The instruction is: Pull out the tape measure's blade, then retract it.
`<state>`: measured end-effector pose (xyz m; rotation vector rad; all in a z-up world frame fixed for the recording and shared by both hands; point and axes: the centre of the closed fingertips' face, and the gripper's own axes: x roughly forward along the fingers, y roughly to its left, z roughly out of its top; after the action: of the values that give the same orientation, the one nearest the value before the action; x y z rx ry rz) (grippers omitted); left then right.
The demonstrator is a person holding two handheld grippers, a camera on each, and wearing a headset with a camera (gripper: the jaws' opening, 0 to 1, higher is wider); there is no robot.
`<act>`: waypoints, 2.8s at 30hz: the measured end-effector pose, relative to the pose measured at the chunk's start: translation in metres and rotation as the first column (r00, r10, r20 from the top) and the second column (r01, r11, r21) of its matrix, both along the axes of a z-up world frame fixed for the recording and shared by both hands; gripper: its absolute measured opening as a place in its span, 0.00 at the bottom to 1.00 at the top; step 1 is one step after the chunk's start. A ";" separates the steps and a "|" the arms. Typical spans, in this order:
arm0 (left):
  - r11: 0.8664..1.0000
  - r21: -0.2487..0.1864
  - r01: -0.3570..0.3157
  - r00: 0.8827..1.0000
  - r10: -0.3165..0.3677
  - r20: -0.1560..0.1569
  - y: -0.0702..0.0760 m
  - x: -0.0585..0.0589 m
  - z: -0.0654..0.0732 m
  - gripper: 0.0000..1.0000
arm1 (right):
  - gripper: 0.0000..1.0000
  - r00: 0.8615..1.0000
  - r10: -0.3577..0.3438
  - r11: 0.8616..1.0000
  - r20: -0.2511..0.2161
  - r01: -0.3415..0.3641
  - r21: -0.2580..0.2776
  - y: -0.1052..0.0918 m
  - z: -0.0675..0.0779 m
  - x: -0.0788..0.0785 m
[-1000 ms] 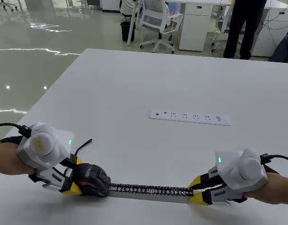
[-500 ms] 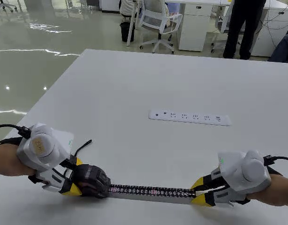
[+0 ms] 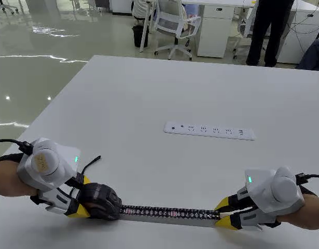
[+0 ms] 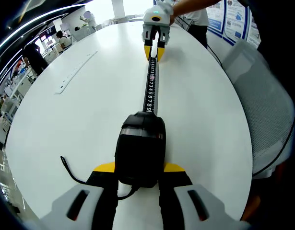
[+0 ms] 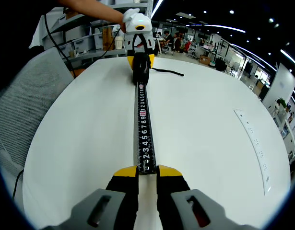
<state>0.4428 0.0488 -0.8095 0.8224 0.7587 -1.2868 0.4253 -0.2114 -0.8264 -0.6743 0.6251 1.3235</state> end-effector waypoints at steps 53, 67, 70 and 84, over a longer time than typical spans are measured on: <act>0.998 0.062 0.013 1.000 -0.012 -0.024 -0.004 -0.001 0.001 0.28 | 0.22 1.000 -0.009 0.997 0.011 0.010 -0.075 -0.011 -0.003 0.001; 0.997 0.072 -0.012 1.000 0.013 -0.016 0.010 -0.006 0.007 0.32 | 0.29 0.996 -0.086 0.994 0.007 0.086 -0.061 -0.012 0.006 0.003; 0.997 0.067 -0.030 0.999 0.032 -0.020 0.014 -0.010 0.009 0.35 | 0.30 0.995 -0.095 0.993 0.012 0.095 -0.067 -0.014 0.008 0.002; 0.987 0.025 -0.157 0.988 0.157 -0.003 0.027 -0.019 0.024 0.42 | 0.37 0.979 -0.204 0.978 0.014 0.204 -0.047 -0.023 0.028 -0.009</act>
<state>0.4242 0.0763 -0.7859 0.7634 0.8282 -1.1410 0.4158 -0.2347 -0.7983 -0.6372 0.7014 1.1172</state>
